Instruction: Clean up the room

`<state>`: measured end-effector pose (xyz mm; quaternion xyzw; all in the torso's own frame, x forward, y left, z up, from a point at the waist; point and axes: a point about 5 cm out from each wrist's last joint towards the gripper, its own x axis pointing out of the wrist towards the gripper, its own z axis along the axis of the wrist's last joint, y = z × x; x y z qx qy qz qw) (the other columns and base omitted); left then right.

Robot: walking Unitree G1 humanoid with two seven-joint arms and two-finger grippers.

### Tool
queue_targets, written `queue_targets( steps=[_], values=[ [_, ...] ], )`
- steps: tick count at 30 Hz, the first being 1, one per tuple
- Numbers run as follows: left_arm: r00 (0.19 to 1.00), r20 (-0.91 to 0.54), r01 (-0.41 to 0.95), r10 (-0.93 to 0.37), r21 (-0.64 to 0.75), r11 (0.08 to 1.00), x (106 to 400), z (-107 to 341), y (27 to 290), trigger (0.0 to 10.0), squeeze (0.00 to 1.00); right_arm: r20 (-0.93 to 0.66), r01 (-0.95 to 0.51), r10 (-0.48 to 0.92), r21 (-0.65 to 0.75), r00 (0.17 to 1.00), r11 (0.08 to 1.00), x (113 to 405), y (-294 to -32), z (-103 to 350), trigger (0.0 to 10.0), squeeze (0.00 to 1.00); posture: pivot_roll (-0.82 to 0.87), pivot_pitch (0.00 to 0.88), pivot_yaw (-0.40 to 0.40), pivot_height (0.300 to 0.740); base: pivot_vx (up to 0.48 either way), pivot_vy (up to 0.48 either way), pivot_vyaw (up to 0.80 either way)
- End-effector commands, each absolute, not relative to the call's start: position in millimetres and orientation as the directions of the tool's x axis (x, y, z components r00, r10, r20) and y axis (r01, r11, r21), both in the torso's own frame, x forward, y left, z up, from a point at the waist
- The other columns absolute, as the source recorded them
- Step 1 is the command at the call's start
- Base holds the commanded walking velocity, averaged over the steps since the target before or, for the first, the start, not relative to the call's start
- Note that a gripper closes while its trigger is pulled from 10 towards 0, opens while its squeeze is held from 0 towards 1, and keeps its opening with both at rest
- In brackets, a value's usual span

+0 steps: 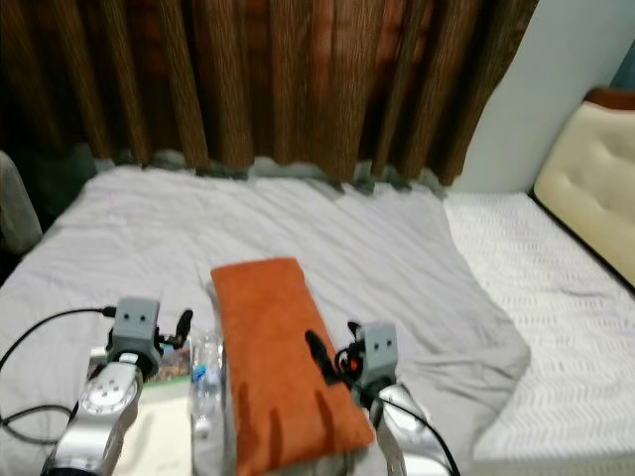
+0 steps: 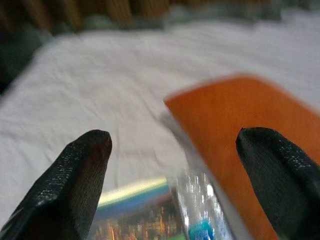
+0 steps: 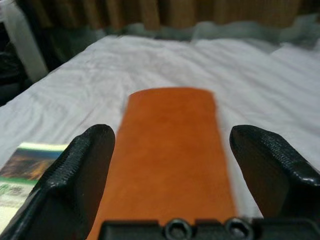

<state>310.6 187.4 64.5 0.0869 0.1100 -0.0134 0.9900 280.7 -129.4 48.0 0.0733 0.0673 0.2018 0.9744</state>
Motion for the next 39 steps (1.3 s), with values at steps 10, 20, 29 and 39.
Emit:
queue_targets(
  steps=[10,20,29,39],
  values=[
    [0.967,-0.245,-0.027,0.074,0.189,0.982,344.1,69.1,190.1,10.0,0.00,-0.142,-0.351,0.368,0.131,0.919,0.927,243.4,-153.6,53.6,10.0,0.00,-0.12,0.275,-0.139,0.740,0.000,0.000,0.00],
    [0.927,-0.243,-0.227,0.286,0.244,0.943,338.0,61.4,218.0,10.0,0.00,-0.196,-0.383,0.405,0.141,0.893,0.913,193.4,-159.1,77.7,10.0,0.00,-0.25,0.482,-0.219,0.740,0.000,0.000,0.00],
    [0.894,-0.258,-0.299,0.366,0.264,0.917,332.1,56.8,234.8,10.0,0.00,-0.263,-0.383,0.412,0.156,0.872,0.910,169.0,-162.3,84.6,10.0,0.00,-0.28,0.540,-0.245,0.740,0.000,0.000,0.00],
    [0.858,-0.321,-0.361,0.401,0.178,0.916,330.3,53.5,243.9,10.0,0.00,-0.322,-0.374,0.409,0.167,0.854,0.912,153.6,-163.0,91.5,10.0,0.00,-0.31,0.562,-0.254,0.740,0.000,0.000,0.00]
  ],
)
